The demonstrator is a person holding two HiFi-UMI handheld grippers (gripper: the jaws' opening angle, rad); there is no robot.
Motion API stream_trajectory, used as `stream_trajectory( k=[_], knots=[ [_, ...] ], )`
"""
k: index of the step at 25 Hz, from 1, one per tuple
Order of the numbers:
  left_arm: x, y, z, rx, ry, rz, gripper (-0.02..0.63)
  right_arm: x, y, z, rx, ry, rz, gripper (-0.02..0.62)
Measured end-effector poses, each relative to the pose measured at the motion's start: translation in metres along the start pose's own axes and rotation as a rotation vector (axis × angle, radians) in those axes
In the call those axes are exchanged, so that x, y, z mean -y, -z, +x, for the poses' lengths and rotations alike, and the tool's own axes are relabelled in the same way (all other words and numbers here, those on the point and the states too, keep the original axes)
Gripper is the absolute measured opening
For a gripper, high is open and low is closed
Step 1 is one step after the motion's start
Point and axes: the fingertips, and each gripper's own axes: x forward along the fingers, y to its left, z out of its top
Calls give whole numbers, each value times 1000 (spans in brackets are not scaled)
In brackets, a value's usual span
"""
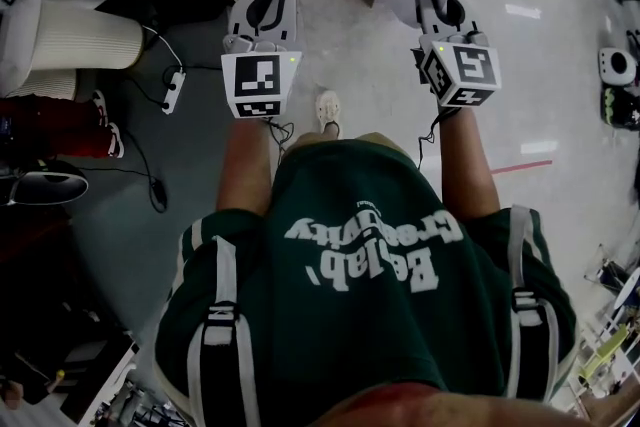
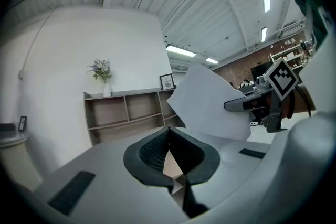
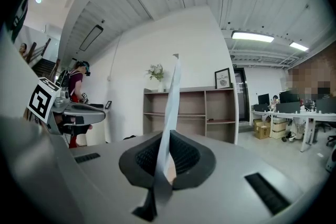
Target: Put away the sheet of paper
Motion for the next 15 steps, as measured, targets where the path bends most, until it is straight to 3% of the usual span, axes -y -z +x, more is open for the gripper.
stream_trajectory(
  k=[15],
  knots=[
    [-82,7,100,21,60,7,18,18,-11,119,2,54,23,34]
  ],
)
